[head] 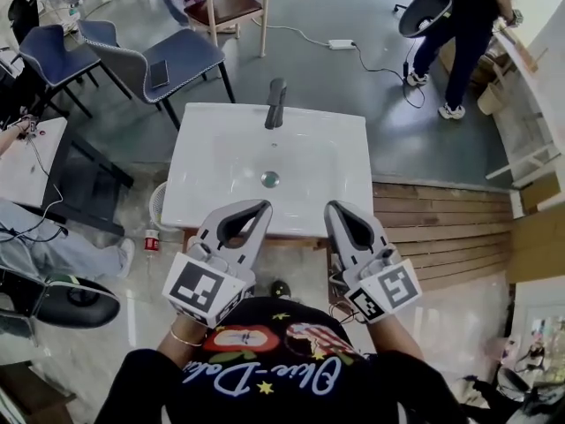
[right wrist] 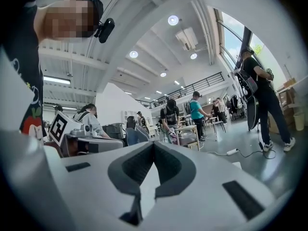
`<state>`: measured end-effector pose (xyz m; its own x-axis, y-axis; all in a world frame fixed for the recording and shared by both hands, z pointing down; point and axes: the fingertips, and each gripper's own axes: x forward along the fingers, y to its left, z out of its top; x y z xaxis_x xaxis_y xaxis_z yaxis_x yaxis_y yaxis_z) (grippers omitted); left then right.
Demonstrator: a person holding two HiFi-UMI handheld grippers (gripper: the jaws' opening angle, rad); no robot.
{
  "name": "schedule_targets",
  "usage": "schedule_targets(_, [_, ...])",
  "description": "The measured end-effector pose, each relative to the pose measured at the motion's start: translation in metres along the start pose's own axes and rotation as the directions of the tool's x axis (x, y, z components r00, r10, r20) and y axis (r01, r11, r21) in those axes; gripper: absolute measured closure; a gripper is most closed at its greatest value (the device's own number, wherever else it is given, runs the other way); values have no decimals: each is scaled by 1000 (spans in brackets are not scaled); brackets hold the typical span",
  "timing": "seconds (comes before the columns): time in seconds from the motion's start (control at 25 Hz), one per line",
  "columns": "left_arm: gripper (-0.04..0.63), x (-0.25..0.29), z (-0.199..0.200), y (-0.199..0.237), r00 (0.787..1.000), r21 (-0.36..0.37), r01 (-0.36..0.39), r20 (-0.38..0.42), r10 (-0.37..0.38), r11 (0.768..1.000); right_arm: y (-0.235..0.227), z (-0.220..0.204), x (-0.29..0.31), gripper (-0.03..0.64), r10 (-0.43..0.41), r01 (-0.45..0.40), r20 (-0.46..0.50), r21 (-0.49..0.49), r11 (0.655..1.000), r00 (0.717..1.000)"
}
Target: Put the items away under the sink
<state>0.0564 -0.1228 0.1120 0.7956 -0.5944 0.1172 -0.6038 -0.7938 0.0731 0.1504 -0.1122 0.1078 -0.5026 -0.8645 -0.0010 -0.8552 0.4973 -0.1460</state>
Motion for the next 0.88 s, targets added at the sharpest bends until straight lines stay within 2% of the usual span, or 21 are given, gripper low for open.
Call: schedule_targets(0.88, [589,-20,-4,8,1000,-3,1,-7,-1,1000,29,-12,4,611,11,-11,-22,11,1000,1000])
